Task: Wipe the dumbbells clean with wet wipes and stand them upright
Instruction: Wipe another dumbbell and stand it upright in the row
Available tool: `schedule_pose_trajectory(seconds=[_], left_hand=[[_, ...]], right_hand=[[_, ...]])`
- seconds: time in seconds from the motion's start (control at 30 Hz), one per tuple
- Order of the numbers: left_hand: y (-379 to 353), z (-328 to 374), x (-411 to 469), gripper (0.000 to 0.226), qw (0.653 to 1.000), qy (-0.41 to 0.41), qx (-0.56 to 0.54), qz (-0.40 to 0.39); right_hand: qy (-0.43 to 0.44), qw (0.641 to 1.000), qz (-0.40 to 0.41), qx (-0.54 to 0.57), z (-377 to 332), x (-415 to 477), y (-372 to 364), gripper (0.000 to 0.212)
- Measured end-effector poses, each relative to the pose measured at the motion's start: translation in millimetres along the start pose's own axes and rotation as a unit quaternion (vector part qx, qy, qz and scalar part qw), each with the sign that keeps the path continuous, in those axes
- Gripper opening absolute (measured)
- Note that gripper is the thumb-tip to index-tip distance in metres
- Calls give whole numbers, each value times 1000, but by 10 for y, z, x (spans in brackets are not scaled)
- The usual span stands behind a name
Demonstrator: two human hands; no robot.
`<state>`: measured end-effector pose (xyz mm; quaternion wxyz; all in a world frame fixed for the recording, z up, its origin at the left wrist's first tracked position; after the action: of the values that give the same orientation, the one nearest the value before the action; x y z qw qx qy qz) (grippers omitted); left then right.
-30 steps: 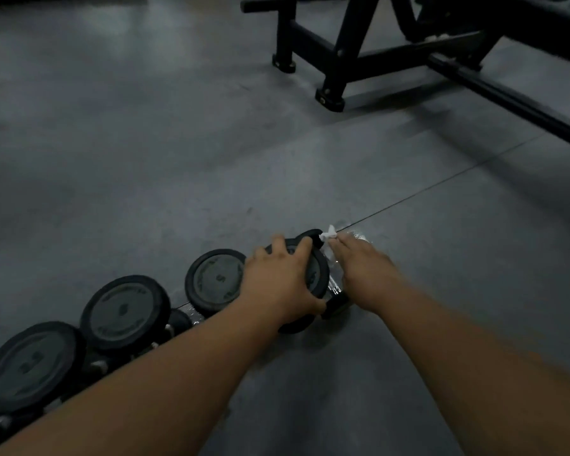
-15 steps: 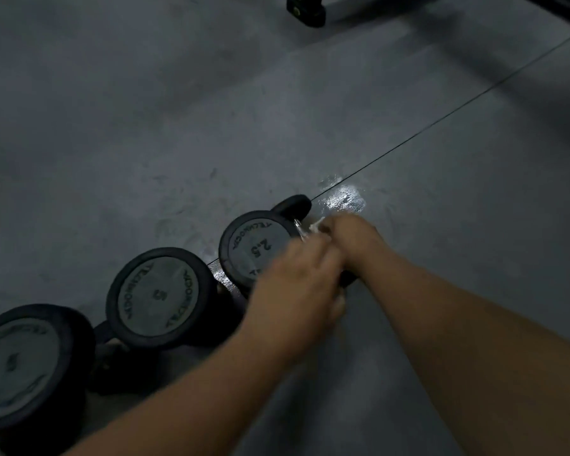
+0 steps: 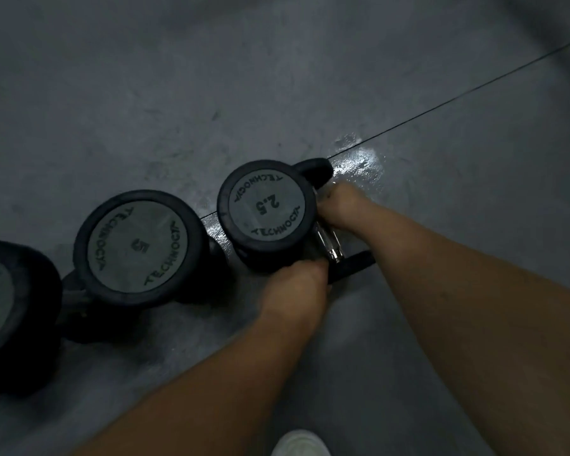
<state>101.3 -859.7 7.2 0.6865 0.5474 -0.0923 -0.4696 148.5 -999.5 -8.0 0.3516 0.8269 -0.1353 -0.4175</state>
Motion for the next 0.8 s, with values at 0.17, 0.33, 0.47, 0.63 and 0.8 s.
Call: schedule_pose_trajectory(seconds=[0.17,0.33,0.47,0.63,0.8], left_hand=[[-197,-314,-525,27,998,-42,13,-35],[-475,-762,-1366,76,987,-36,-121,-104],[-747,-1137,-2326,135,966,109,-217,-89],[-529,-1767,-3299,107,936,215,-275,53],[-468,-2632,-3875,140,923,268,-273,33]], right_hand=[[-84,992,-5,98,507,-470,-288,33],[-179,941,-45,283,777,-1253,-1053,28],[-187,910,-94,357,443,-1851,-1700,23],[-155,910,-109,370,-316,-2450,-2402,18],[-180,887,-72,419,-957,-2761,-3242,14]])
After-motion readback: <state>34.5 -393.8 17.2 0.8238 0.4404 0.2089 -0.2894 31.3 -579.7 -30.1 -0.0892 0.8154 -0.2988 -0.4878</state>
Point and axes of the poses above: each hand's wrist, its own x-axis towards the middle knuckle, its own y-axis out of the back of the hand, z = x × y, the point moved 8 cm from there along x, towards the middle knuckle, and after that the axes turned 3 degrees about x, right-handed, at the moved point
